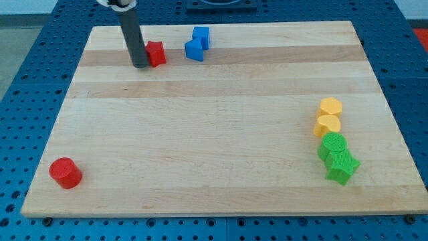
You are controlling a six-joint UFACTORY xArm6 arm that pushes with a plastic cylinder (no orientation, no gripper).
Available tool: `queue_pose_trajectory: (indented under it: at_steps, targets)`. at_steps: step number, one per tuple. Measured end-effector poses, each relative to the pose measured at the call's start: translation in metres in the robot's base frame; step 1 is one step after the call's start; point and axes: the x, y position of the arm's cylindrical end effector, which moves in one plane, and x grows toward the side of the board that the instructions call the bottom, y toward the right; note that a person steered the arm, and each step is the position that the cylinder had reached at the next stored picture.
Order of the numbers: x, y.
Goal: Slide the red star into the blue triangle
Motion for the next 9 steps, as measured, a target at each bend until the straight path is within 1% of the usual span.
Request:
queue_pose_trajectory:
  at_steps: [2, 3, 4, 5, 6, 7, 8, 9]
  targets:
    - [0.0, -0.017]
    - [-0.001, -0.066]
    - [-0.028, -0.091]
    - [-0.054, -0.08]
    - [-0.037, -0.033]
    - [-0.008, 0.014]
    - [0.006, 0.066]
    - [0.013, 0.073]
